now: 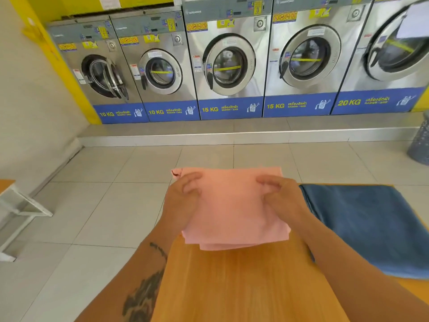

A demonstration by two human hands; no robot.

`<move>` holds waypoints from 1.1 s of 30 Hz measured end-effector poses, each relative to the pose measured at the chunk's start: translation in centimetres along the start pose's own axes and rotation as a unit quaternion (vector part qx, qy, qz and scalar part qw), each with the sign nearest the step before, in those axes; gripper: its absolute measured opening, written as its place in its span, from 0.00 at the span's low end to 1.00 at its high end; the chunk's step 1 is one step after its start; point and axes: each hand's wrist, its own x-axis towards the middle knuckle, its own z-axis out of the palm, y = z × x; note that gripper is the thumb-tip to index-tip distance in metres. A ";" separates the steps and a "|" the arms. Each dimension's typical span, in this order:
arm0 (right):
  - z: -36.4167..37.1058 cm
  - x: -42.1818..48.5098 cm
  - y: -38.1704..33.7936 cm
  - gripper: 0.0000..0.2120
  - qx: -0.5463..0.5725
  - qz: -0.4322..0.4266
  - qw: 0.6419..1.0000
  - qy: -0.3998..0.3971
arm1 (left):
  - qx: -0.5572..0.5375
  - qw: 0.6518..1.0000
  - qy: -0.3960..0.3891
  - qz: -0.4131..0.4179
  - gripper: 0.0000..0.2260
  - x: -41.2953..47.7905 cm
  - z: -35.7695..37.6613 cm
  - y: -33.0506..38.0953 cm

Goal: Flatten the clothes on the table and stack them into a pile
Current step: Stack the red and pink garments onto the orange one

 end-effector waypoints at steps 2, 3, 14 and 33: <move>1.0 2.7 0.2 0.26 -0.018 0.005 1.000 0.014 | 0.040 0.999 0.008 0.018 0.20 3.2 0.9 -1.1; 1.5 3.6 0.8 0.25 -0.040 0.009 0.999 0.009 | 0.068 0.997 0.001 0.022 0.20 4.8 1.5 -2.1; 5.3 2.9 8.0 0.26 -0.346 -0.001 0.937 -0.039 | 0.408 0.912 -0.029 0.028 0.21 6.9 5.5 -9.9; 1.3 -22.8 6.5 0.17 -0.098 0.223 0.933 -0.263 | 0.220 0.942 -0.252 -0.036 0.23 -19.7 -8.2 -15.3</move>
